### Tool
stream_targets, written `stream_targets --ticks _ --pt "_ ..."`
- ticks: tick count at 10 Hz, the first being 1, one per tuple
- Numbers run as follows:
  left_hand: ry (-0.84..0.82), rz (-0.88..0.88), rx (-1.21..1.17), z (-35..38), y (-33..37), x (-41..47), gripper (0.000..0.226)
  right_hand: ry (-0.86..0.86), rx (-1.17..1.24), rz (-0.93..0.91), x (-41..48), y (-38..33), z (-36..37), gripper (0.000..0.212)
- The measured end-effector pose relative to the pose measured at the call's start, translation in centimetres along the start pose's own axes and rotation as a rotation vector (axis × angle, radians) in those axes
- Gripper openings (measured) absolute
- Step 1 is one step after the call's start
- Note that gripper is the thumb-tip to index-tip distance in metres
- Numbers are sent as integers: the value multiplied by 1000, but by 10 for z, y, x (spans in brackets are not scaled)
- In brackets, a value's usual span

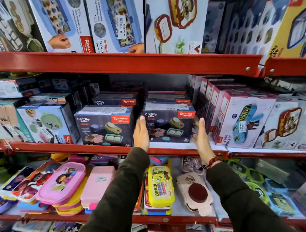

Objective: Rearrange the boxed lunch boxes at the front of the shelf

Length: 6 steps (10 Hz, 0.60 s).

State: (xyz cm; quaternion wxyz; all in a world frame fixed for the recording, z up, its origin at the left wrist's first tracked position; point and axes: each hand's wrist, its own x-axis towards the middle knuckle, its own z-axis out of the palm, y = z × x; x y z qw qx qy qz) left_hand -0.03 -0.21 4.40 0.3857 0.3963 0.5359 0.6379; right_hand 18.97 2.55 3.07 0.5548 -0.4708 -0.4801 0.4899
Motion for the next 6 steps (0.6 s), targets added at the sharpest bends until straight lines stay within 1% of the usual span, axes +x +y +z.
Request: stream_targets --ticks 1,2,3,4,5,6 --pt "13 31 -6 -7 -10 -10 59 57 32 21 -8 4 -4 81" --pt "14 87 6 -14 -19 -19 72 116 -27 -16 -16 13 -9 98" --pt "25 144 19 -17 -22 -26 67 175 -78 -96 -24 23 -14 110" --pt "30 159 12 -18 -23 -30 53 214 -90 -120 -29 22 -15 104" --pt "30 155 32 -18 -20 -31 47 233 -122 -119 -32 22 -13 92" --pt "44 152 32 -16 -17 -33 48 239 -145 -142 -33 23 -11 80"
